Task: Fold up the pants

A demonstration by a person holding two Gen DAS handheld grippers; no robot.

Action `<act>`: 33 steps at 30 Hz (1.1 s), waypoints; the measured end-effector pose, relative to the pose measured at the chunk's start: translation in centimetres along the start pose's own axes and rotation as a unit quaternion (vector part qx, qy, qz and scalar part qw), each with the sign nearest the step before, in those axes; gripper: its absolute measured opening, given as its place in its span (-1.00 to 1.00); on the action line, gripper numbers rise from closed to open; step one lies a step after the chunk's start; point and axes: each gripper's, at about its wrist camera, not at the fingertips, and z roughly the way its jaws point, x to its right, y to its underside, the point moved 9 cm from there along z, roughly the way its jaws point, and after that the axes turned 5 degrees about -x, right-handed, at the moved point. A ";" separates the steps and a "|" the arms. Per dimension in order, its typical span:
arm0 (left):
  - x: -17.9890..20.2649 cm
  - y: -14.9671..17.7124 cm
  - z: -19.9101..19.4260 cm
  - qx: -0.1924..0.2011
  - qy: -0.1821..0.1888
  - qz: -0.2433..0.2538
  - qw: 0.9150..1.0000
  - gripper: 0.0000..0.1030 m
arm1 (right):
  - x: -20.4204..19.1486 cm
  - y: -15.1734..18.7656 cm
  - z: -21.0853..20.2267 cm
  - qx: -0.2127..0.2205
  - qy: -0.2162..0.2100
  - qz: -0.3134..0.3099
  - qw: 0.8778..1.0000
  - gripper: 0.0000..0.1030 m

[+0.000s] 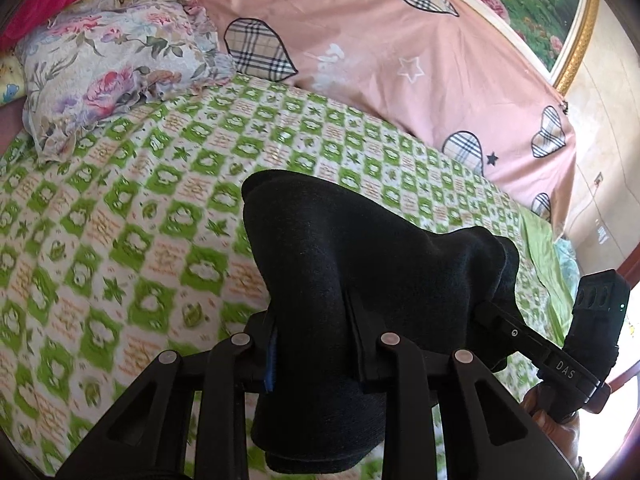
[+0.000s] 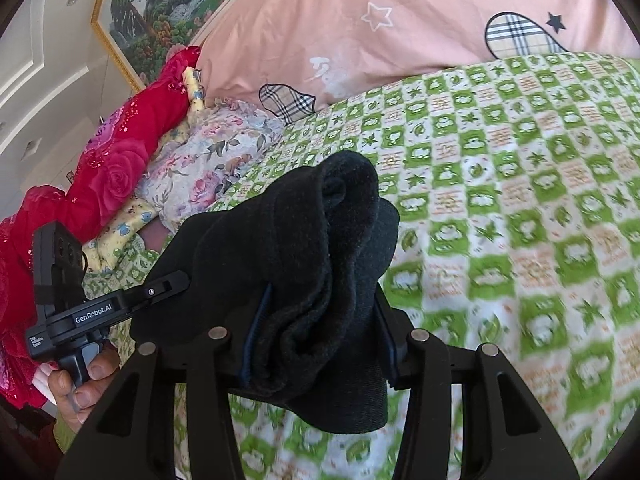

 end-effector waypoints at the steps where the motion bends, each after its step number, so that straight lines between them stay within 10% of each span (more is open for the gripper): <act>1: -0.3 -0.5 0.2 0.002 -0.004 0.001 1.000 -0.48 | -0.1 -0.4 0.5 -0.001 -0.001 -0.001 1.000 -0.05; 21: -4.2 -1.4 4.8 -0.021 -0.039 -0.004 0.999 -0.43 | 1.4 -1.3 7.2 -0.048 0.005 0.001 0.999 -0.03; 33: -6.0 -0.5 5.0 -0.024 -0.052 -0.018 0.998 0.11 | 2.2 -1.0 7.4 -0.054 0.022 -0.003 0.998 0.17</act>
